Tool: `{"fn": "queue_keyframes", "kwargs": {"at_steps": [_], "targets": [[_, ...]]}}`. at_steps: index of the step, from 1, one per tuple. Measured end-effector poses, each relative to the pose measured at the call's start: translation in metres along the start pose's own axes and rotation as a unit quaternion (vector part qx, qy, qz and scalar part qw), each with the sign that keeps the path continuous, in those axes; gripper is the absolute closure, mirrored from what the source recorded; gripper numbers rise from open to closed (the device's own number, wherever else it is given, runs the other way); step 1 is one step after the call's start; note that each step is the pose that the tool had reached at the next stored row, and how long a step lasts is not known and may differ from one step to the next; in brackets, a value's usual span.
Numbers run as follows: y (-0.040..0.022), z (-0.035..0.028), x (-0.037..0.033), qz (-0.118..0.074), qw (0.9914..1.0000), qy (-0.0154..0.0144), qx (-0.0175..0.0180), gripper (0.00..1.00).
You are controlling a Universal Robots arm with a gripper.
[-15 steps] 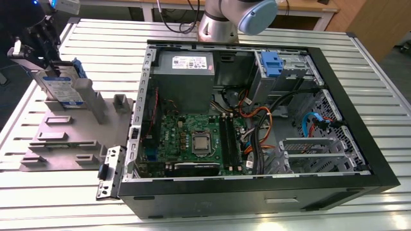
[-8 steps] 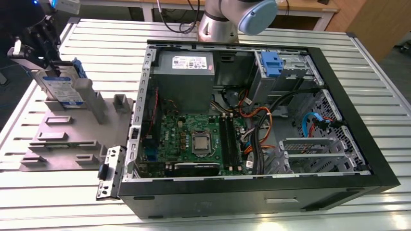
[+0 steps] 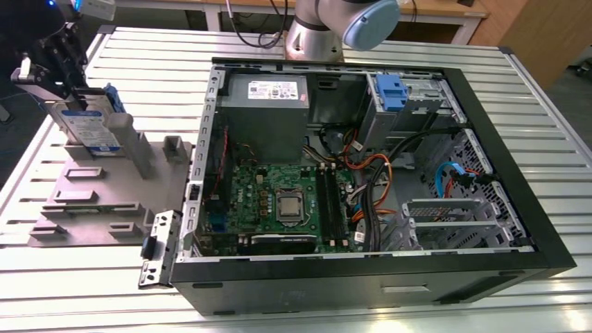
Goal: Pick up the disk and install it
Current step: 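Pick up the disk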
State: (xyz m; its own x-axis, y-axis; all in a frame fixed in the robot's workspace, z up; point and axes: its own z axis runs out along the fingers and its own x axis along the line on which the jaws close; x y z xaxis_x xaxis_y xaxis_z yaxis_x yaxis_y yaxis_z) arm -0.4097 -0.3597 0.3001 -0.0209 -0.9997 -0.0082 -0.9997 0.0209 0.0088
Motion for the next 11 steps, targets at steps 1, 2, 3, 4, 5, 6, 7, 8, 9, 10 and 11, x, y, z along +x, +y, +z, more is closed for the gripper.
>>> {"fn": "queue_keyframes", "kwargs": {"at_steps": [1, 2, 3, 4, 5, 6, 7, 8, 9, 10, 11], "targets": [[0.0000, 0.0000, 0.0000, 0.000, 1.00000, 0.0000, 0.0000, 0.65], [0.0000, 0.0000, -0.0001, 0.000, 1.00000, 0.0000, 0.0000, 0.65], [0.0000, -0.0001, -0.0001, 0.000, 1.00000, 0.0000, 0.0000, 0.65], [0.0000, -0.0006, -0.0002, 0.000, 1.00000, 0.0000, -0.0001, 0.65], [0.0000, -0.0017, -0.0002, 0.000, 1.00000, 0.0000, 0.0001, 0.65], [0.0000, -0.0036, -0.0002, 0.000, 1.00000, 0.0000, 0.0001, 0.65], [0.0001, -0.0062, -0.0002, 0.000, 1.00000, 0.0001, 0.0000, 0.65], [0.0001, -0.0087, -0.0002, 0.000, 1.00000, 0.0000, 0.0000, 0.65], [0.0001, -0.0109, -0.0002, 0.000, 1.00000, 0.0000, 0.0000, 0.65], [0.0001, -0.0130, -0.0003, 0.000, 1.00000, 0.0000, 0.0000, 0.65], [0.0002, -0.0150, -0.0003, 0.000, 1.00000, 0.0001, -0.0001, 0.65]]}}
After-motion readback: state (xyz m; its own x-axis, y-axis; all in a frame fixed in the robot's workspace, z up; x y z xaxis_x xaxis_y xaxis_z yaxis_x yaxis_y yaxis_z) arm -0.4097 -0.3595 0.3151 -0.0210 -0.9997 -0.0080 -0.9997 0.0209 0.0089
